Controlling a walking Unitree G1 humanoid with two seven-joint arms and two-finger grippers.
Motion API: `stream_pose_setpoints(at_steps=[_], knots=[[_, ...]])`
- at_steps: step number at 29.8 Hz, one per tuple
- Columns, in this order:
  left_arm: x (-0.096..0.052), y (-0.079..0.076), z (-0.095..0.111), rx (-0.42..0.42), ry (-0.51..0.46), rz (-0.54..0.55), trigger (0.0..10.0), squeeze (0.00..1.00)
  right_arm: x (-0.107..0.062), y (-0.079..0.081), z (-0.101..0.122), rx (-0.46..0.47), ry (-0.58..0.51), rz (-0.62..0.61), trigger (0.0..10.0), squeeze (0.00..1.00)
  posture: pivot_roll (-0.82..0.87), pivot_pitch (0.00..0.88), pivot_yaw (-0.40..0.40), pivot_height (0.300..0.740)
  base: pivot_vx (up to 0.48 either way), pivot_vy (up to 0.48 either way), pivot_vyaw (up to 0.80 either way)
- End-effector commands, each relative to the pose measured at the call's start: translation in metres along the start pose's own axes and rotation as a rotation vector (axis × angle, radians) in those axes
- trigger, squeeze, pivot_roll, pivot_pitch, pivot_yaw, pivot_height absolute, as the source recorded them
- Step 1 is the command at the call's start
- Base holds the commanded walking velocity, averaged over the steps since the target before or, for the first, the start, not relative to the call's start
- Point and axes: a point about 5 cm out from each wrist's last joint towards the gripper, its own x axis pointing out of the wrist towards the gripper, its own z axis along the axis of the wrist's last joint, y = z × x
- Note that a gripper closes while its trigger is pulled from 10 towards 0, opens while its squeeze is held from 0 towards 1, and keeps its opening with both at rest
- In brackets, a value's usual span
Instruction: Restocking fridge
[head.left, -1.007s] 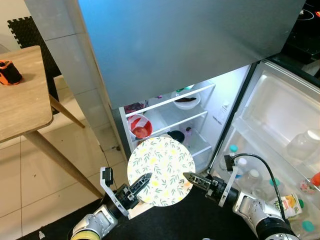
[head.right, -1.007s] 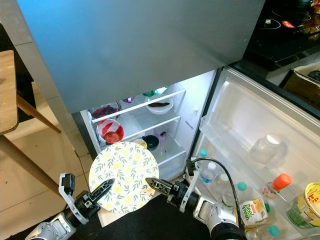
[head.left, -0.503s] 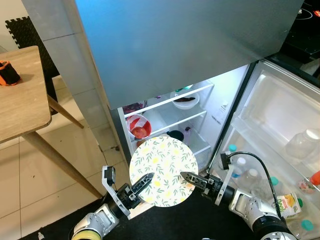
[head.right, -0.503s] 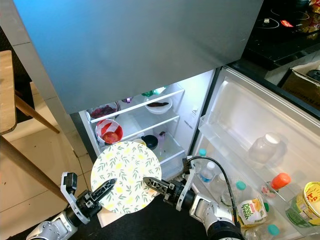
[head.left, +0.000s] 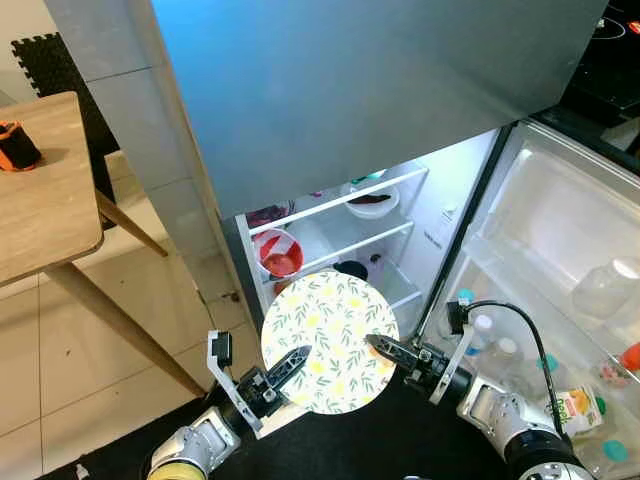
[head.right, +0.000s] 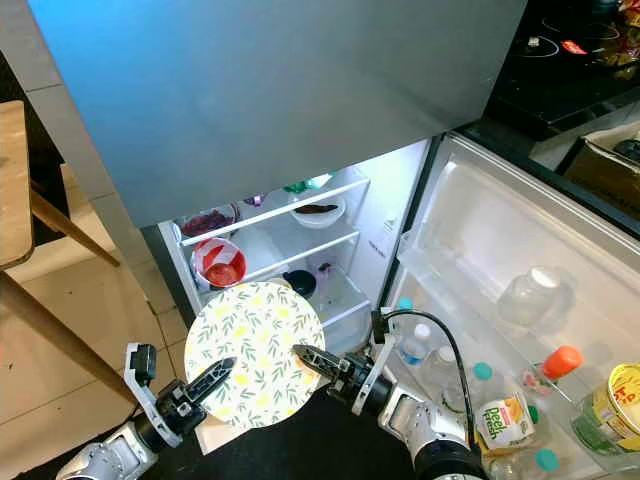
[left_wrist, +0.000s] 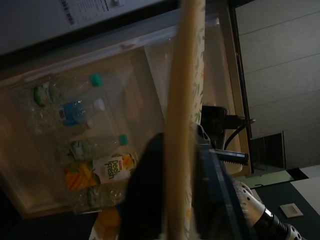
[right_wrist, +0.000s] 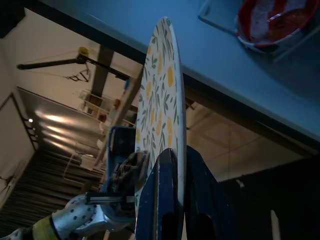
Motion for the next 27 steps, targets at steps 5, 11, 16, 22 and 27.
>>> stream_pose_setpoints(at_steps=[5,11,16,22,27], knots=[[0.002,0.0,-0.001,-0.008,-0.005,-0.009,10.0,1.0,-0.004,-0.004,0.007,-0.02,-0.023,-0.045,0.0,0.0,-0.02,0.032,-0.008,0.74,0.0,0.0,0.0],[-0.005,0.002,-0.003,-0.022,-0.01,0.001,10.0,1.0,-0.007,-0.006,0.018,-0.006,-0.119,-0.07,0.0,0.0,-0.02,0.032,-0.008,0.74,0.0,0.0,0.0],[-0.017,0.005,-0.006,-0.047,-0.021,0.031,10.0,1.0,-0.009,-0.004,0.028,0.026,-0.208,-0.038,0.0,0.0,-0.02,0.032,-0.007,0.74,0.0,0.0,0.0],[-0.034,0.013,-0.012,-0.067,-0.042,0.129,10.0,1.0,-0.014,-0.008,0.043,0.02,-0.338,-0.099,0.0,0.0,-0.02,0.032,-0.007,0.74,0.0,0.0,0.0],[-0.047,0.026,-0.015,-0.032,-0.067,0.329,10.0,1.0,-0.016,-0.019,0.043,-0.045,-0.315,-0.266,0.0,0.0,-0.01,0.039,-0.005,0.74,0.0,0.0,0.0]])
